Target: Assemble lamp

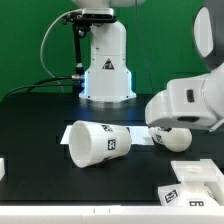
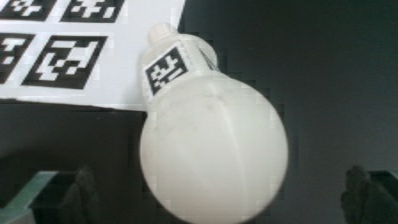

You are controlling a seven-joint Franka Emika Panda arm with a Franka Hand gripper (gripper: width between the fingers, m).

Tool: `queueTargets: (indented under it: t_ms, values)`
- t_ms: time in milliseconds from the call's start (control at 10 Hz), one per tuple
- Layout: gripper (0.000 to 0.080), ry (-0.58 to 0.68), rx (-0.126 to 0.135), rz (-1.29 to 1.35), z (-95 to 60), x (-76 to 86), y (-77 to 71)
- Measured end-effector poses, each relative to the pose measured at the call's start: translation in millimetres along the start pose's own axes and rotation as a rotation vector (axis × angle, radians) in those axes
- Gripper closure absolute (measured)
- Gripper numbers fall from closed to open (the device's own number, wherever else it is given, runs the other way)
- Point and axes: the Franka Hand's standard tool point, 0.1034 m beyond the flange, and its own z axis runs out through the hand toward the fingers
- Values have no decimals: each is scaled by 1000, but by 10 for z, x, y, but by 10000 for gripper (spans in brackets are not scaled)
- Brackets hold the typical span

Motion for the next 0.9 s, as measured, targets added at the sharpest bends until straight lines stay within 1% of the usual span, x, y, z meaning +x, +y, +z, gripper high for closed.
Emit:
queueTargets:
  t_ms: [100, 300, 400, 500, 800, 900]
  values:
    - [101, -16, 0, 16, 79, 0, 14]
    - [101, -23, -7, 40, 217, -2, -49]
    - [101, -30, -8, 41, 258, -11, -53]
    - [101, -30, -11, 41, 261, -10, -41]
    - [101, -31, -9, 43, 260, -8, -30]
    - [236, -31, -9, 43, 259, -7, -25]
